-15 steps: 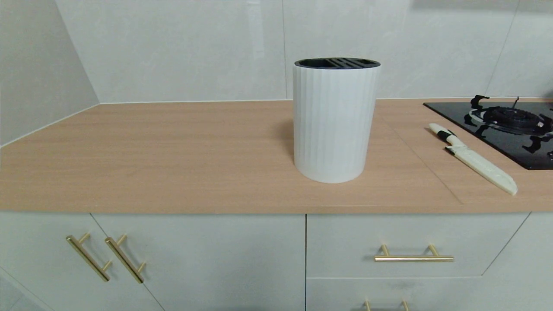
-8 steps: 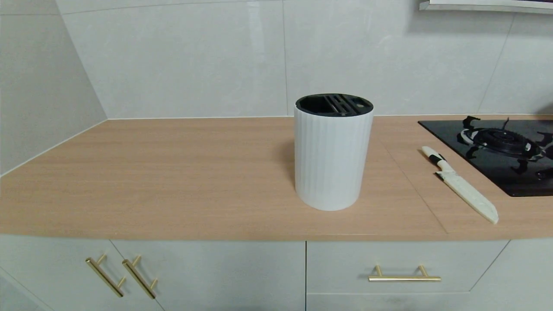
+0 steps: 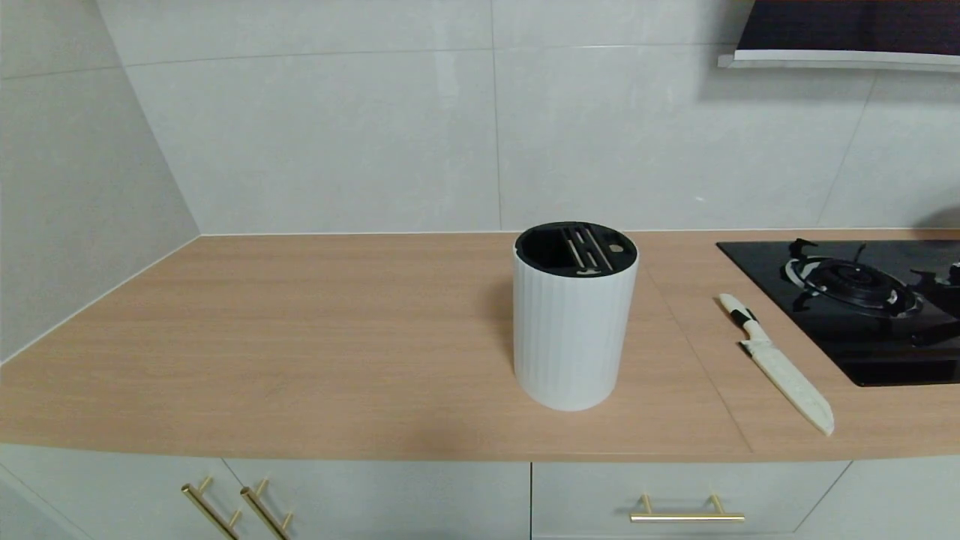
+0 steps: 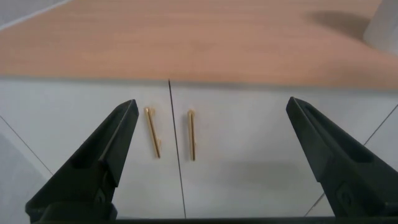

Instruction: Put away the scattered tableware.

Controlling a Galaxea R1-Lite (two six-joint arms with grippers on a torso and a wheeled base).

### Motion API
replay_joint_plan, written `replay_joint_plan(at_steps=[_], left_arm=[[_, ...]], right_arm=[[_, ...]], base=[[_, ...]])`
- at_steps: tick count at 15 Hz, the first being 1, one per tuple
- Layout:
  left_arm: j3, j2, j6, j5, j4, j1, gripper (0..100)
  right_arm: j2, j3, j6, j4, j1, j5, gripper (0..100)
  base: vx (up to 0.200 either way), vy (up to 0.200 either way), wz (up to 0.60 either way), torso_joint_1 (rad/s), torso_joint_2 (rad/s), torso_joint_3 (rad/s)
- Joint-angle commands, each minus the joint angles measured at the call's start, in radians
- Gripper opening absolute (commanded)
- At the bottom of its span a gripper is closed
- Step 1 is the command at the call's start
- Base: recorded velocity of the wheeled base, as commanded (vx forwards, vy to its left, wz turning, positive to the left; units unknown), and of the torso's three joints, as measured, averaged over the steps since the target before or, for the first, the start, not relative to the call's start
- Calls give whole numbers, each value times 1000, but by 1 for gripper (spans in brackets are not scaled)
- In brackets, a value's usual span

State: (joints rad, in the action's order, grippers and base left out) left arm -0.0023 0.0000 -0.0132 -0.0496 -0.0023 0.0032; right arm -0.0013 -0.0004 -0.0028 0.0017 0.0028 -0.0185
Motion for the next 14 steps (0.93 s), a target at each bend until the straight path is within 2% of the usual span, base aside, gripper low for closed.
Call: replay_joint_plan(at_steps=[1,10,14], left_arm=[[1,0,-1,-1,-1,0,100],[-1,0,-1,0,-1,0,100],[1,0,-1,-1,1,0,100]], right_arm=[[1,0,0,0,0,0,100],[1,0,0,0,0,0,100],[1,0,0,0,0,0,100]], base=[[0,0,0,232,-525,-290],[0,0,0,254,-571,-316],[0,0,0,177,-389,-205]])
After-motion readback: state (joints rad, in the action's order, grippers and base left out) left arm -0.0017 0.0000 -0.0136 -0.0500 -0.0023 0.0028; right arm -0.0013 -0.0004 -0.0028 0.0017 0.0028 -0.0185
